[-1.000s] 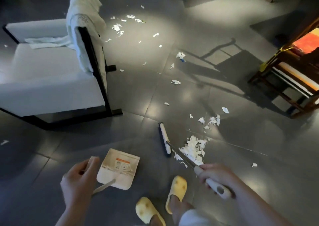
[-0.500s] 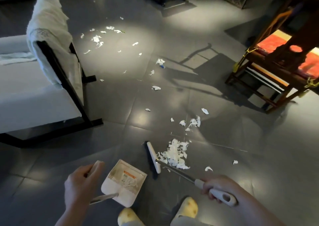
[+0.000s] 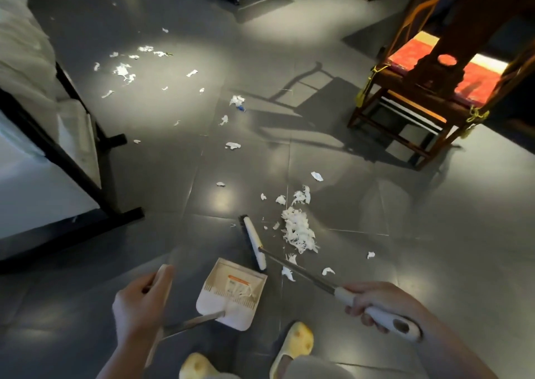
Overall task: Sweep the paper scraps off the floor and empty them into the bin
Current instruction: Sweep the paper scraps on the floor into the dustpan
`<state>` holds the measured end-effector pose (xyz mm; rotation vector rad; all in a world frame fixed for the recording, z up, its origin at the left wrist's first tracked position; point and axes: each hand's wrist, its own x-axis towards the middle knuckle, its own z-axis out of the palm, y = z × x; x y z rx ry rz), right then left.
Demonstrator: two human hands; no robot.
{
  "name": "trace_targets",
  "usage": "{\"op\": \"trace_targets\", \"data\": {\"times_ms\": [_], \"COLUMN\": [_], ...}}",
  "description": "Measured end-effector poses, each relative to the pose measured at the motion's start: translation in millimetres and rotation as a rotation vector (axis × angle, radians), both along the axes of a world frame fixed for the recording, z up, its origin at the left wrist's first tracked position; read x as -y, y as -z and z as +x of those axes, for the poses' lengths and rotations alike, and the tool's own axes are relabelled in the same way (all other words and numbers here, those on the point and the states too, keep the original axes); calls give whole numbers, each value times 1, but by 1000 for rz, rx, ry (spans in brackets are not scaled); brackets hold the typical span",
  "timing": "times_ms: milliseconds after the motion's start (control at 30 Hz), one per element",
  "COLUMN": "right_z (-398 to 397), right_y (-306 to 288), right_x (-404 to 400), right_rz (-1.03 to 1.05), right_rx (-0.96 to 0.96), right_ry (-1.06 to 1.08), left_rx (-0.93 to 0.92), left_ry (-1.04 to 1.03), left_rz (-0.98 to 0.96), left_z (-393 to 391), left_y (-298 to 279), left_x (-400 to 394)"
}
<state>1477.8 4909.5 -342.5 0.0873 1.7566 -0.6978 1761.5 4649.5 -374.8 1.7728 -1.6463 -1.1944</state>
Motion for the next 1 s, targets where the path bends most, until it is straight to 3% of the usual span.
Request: {"op": "trace_targets", "data": {"times_ms": [100,367,700,867,1000], "right_z": [-8,-42,-60,-68,-57], "right_y": [6,-7,12,53,45], "right_x": [-22,-90,-122,-121,-121], "right_rz": [2,21,280,364,288], "right_rx": [46,-67,-414,-300,-204], "right_ry": [59,360,312,213,326], "left_rx": [-28,-29,29,15,57], "left_ry": [106,327,543,554,575], "left_rz": [4,45,28,48,55], "left_z": [-23,-97,-140,-155,-164], "left_y": [1,11,13,14,12], "left_x": [-8,-50,-72,-84,-81]}}
